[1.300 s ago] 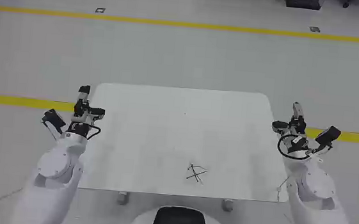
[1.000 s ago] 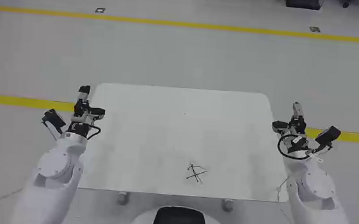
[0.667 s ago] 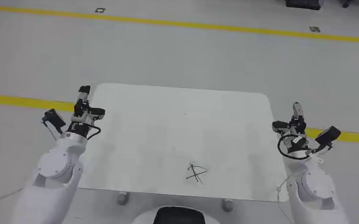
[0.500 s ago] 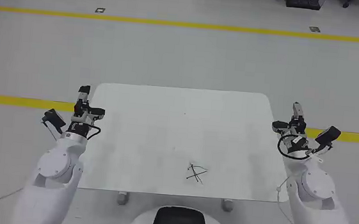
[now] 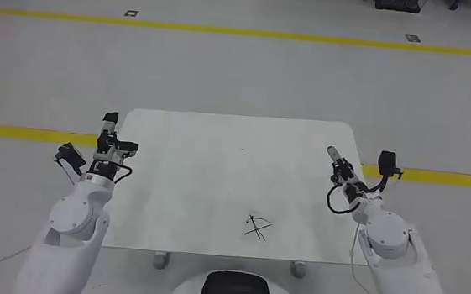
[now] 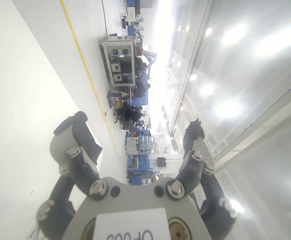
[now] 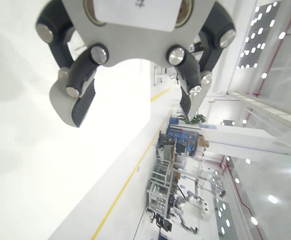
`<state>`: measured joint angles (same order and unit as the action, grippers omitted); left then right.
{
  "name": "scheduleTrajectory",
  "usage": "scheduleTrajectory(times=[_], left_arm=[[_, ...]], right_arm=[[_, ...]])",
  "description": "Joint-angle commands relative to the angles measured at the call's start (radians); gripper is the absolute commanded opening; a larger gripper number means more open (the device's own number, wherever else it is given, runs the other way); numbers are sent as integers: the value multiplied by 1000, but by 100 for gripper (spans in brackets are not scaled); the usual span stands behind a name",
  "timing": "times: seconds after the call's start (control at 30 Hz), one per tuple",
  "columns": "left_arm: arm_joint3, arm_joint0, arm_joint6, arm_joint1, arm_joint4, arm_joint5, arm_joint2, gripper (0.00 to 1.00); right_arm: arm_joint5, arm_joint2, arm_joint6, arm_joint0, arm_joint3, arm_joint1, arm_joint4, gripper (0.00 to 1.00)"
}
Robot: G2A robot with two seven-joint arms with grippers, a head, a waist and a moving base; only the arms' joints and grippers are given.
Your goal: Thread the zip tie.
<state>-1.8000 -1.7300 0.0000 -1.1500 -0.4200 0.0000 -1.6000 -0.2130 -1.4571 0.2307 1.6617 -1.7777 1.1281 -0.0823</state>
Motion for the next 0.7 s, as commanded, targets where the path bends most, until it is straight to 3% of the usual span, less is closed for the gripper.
scheduleTrajectory(times=[0.0,0.3,0.4,0.57,0.67], left_arm=[[0,0,0,0,0,0,0,100],[0,0,0,0,0,0,0,100],[0,0,0,0,0,0,0,100],[0,0,0,0,0,0,0,100],[0,0,0,0,0,0,0,100]], right_arm=[[1,-1,-1,0,0,0,7,100],[1,-1,-1,0,0,0,7,100],[23,18,96,-32,-33,-13,-158,100],[19,40,283,-107,-46,-27,-317,100],[20,88,392,-160,-35,-33,-430,100]])
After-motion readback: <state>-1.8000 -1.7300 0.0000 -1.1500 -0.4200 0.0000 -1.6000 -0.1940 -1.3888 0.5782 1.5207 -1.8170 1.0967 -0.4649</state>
